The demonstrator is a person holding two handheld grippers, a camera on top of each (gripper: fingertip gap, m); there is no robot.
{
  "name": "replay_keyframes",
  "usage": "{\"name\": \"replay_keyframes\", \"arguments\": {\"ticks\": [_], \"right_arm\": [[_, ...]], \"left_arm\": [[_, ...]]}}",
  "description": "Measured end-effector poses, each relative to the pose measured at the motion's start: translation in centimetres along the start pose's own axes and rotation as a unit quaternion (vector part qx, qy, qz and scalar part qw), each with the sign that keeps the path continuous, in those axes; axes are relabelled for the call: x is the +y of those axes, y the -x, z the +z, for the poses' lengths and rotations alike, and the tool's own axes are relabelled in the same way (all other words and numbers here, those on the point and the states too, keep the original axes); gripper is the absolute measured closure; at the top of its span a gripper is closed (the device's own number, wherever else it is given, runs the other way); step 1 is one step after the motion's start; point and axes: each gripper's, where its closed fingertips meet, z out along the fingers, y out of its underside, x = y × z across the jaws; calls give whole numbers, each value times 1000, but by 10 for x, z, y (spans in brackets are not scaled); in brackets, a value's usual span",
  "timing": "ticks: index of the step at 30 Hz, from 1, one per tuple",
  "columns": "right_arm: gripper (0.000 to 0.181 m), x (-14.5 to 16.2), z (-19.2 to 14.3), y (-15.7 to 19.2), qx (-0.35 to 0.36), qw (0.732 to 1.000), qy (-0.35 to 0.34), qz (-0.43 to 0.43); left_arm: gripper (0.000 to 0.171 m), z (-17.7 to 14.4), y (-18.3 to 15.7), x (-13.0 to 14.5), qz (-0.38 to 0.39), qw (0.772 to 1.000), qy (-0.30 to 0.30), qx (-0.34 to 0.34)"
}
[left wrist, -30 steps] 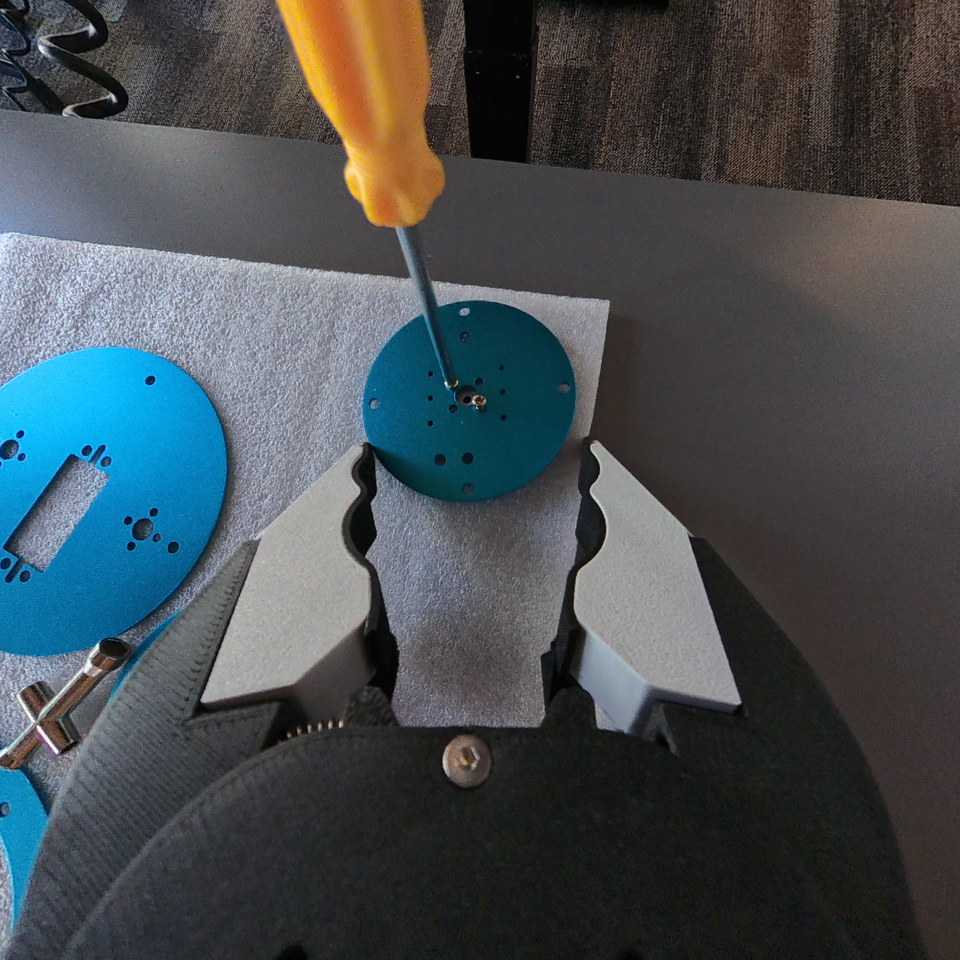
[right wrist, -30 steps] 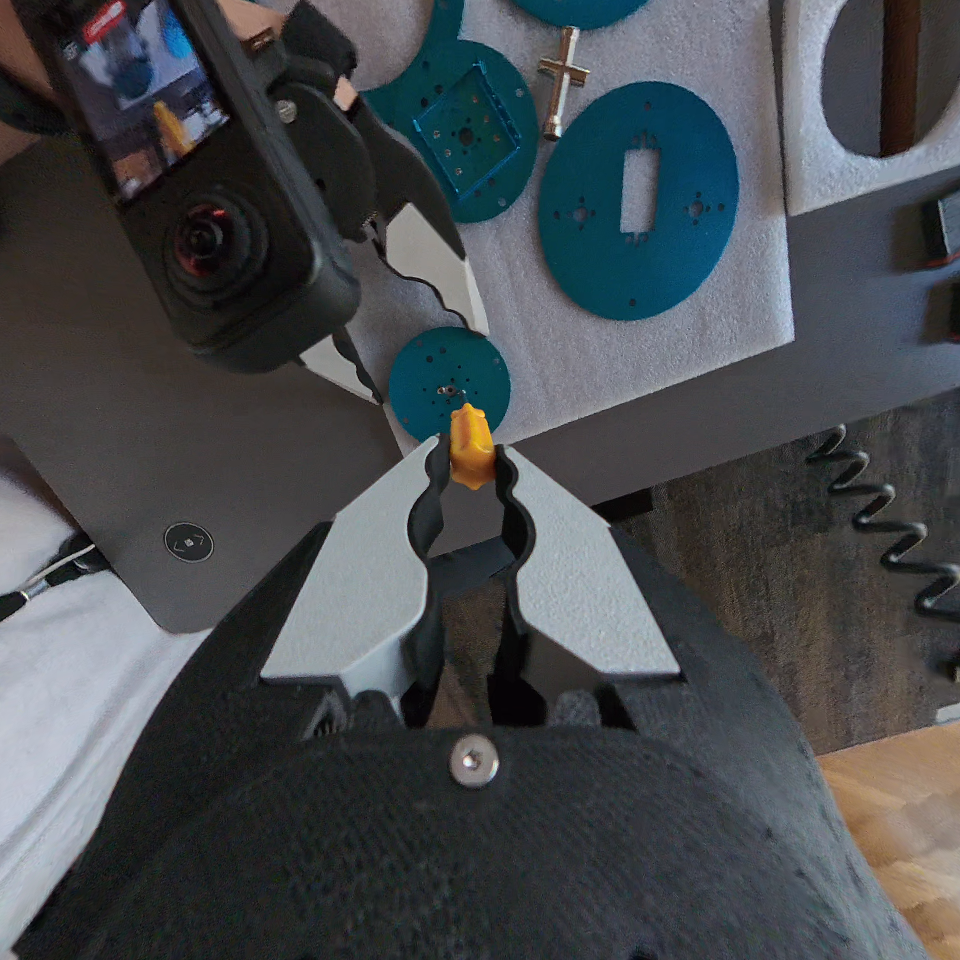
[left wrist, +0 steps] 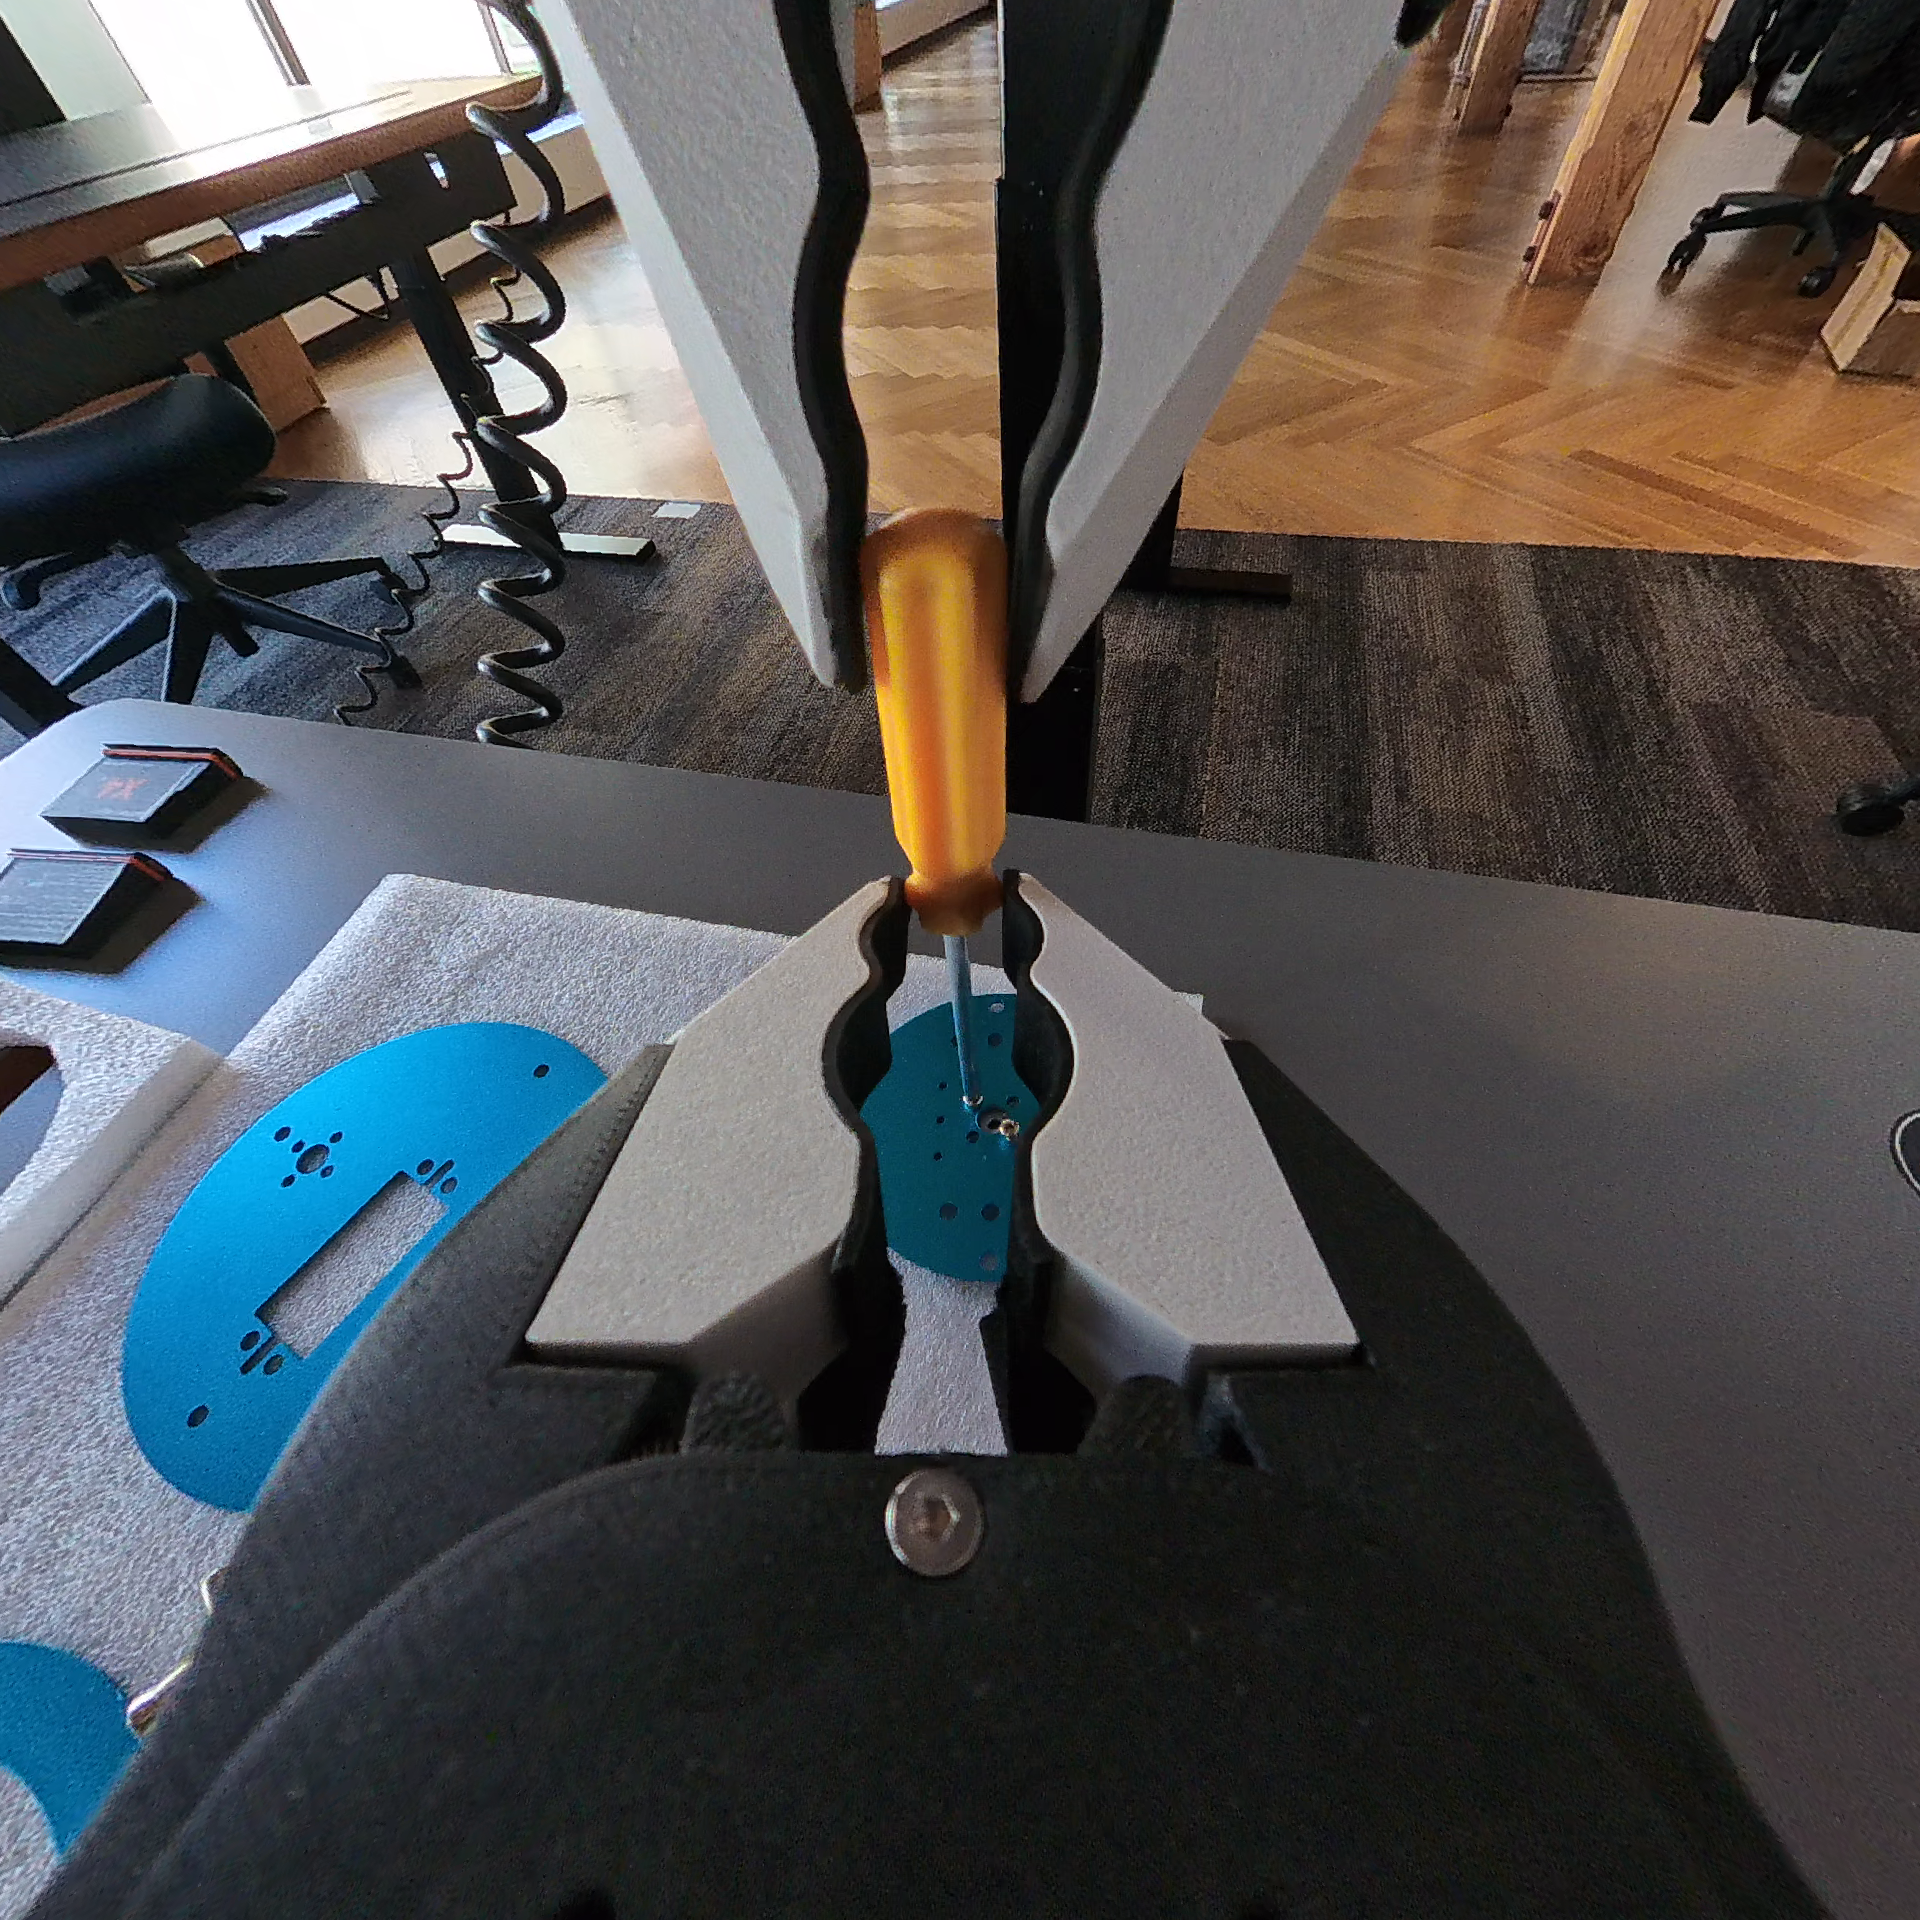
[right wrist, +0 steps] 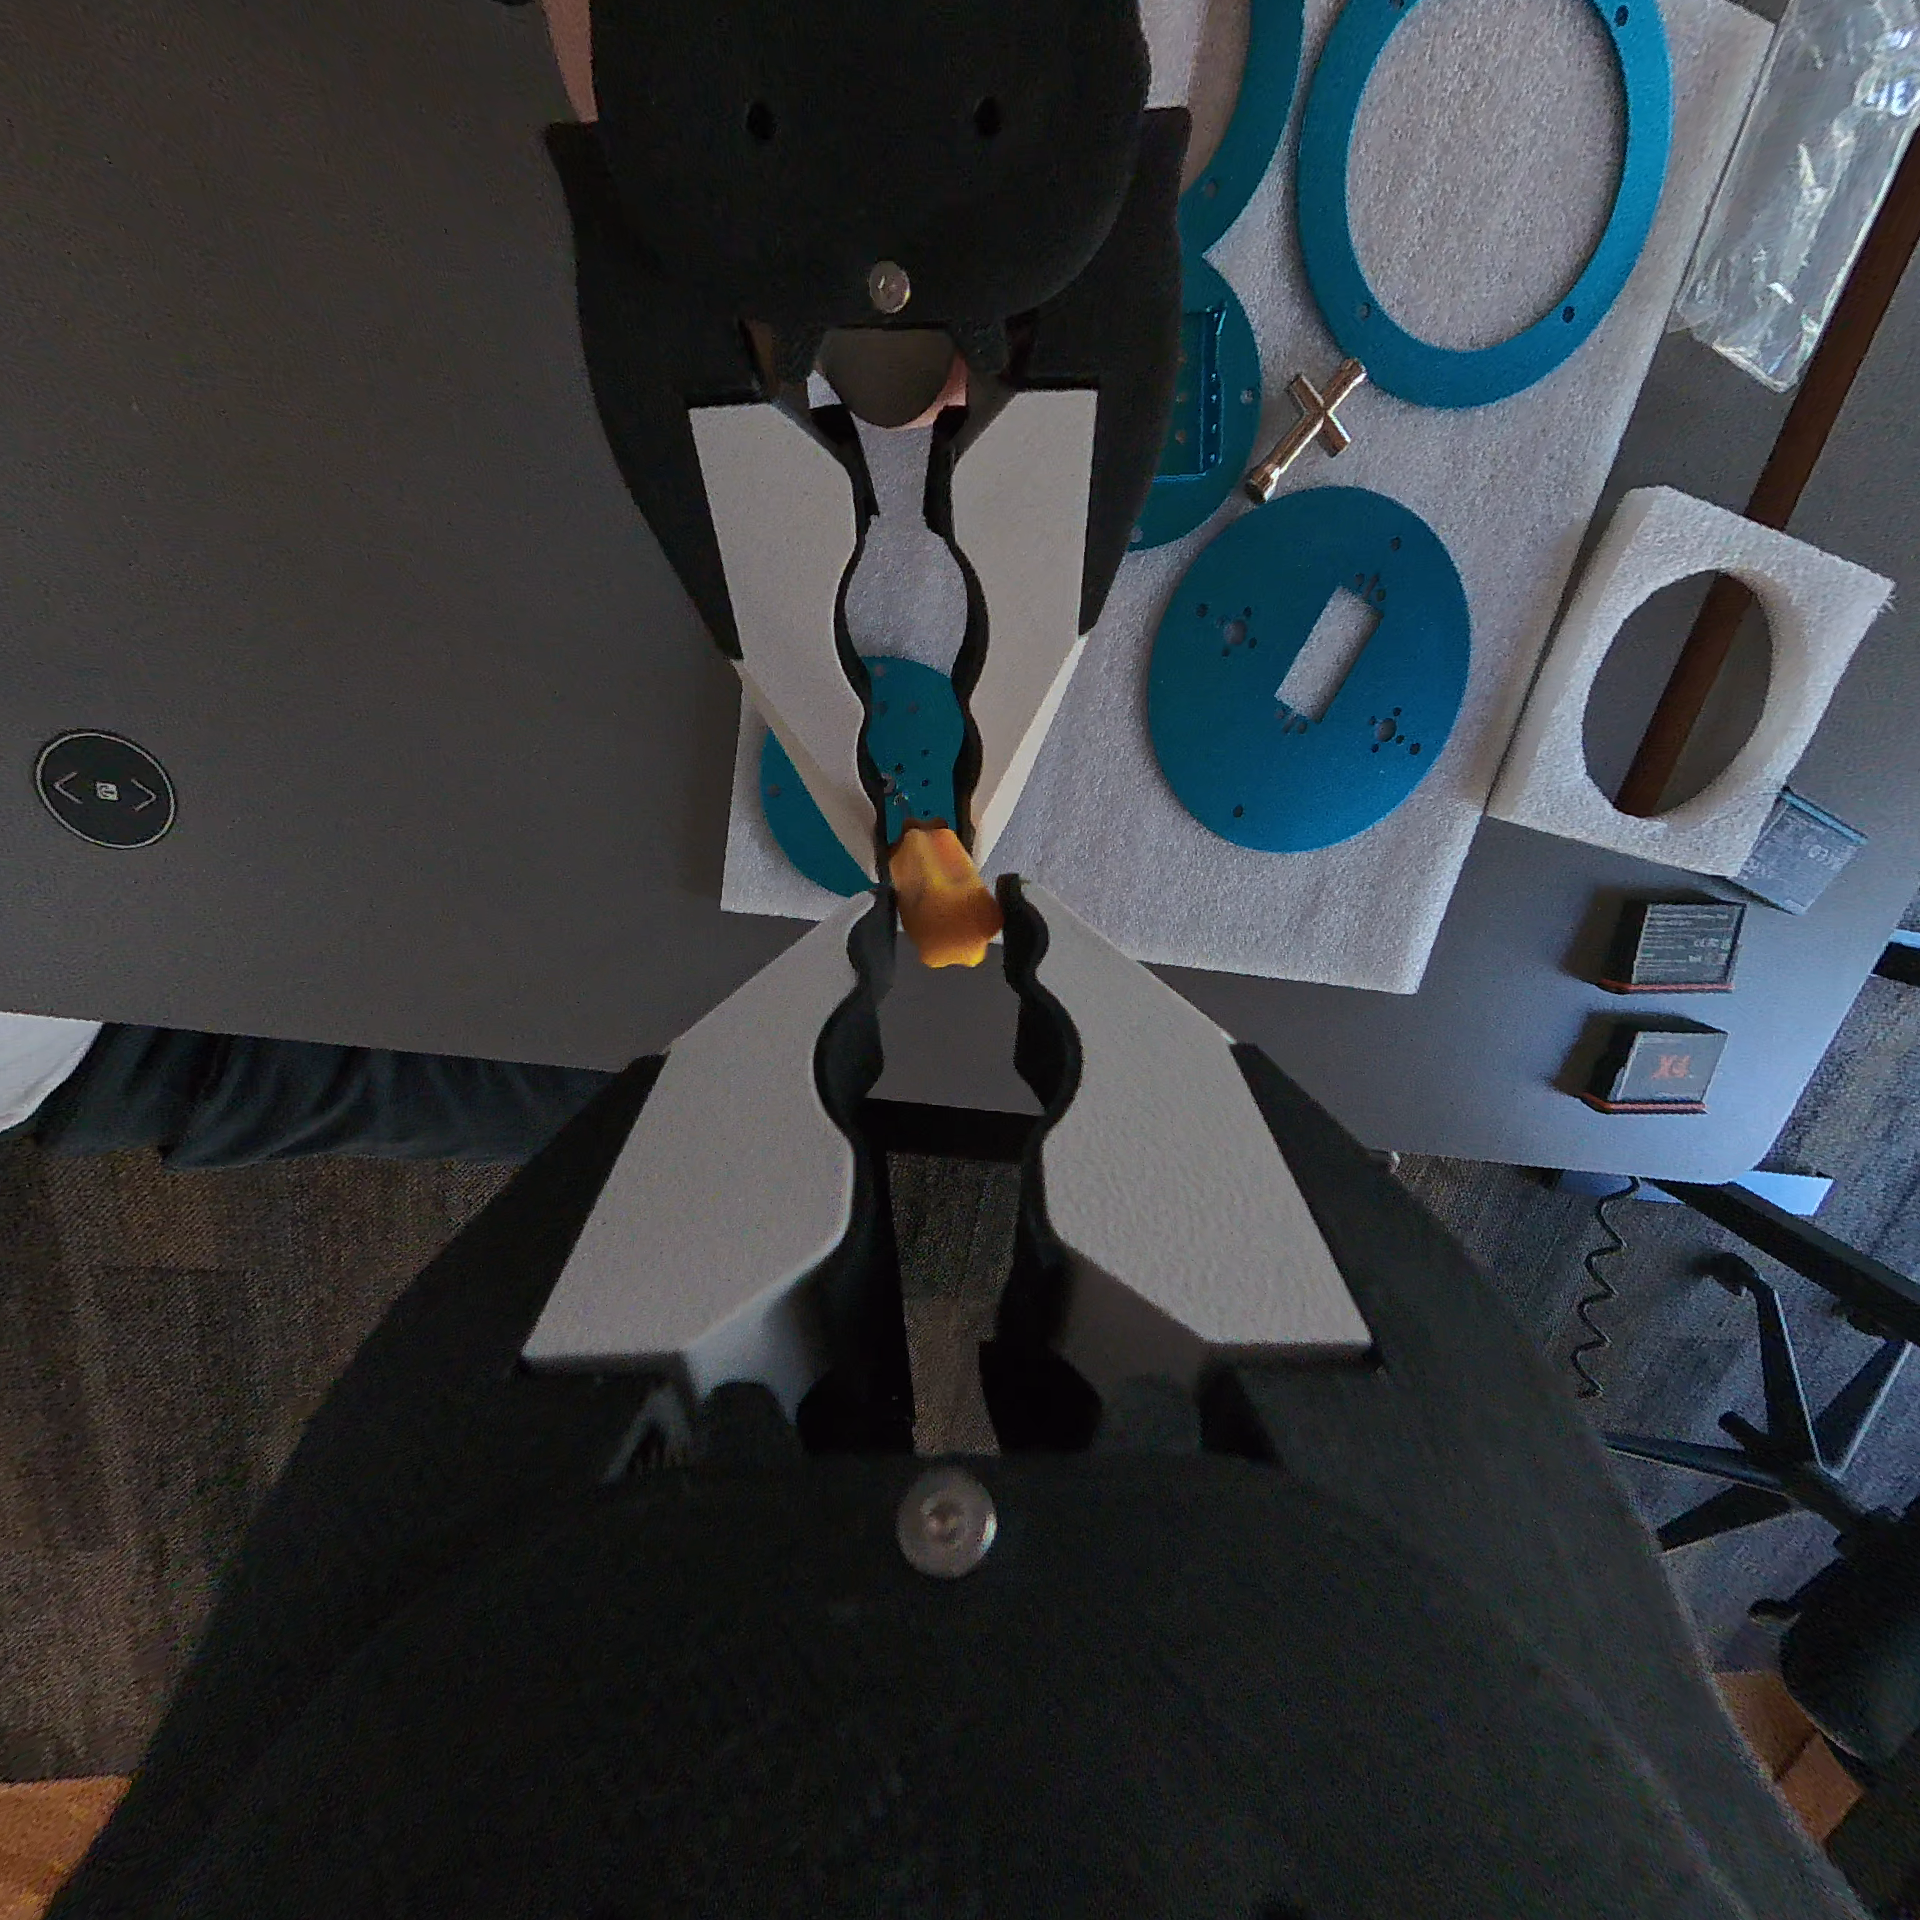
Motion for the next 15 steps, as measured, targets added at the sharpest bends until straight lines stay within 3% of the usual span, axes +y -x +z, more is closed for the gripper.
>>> {"name": "replay_keyframes", "arguments": {"ticks": [7, 8, 10, 15], "right_arm": [[163, 1, 1, 3, -12, 1000, -1, 5], [163, 2, 1, 4, -15, 1000, 2, 7], [163, 3, 0, 5, -18, 1000, 4, 6], [163, 4, 0, 6, -21, 1000, 6, 6]], "left_arm": [[152, -3, 0, 5, 7, 1000, 18, 1], [124, -6, 4, 11, 6, 999, 34, -5], [101, -12, 1, 23, -8, 998, 59, 18], [87, -6, -1, 62, -5, 990, 139, 23]]}}
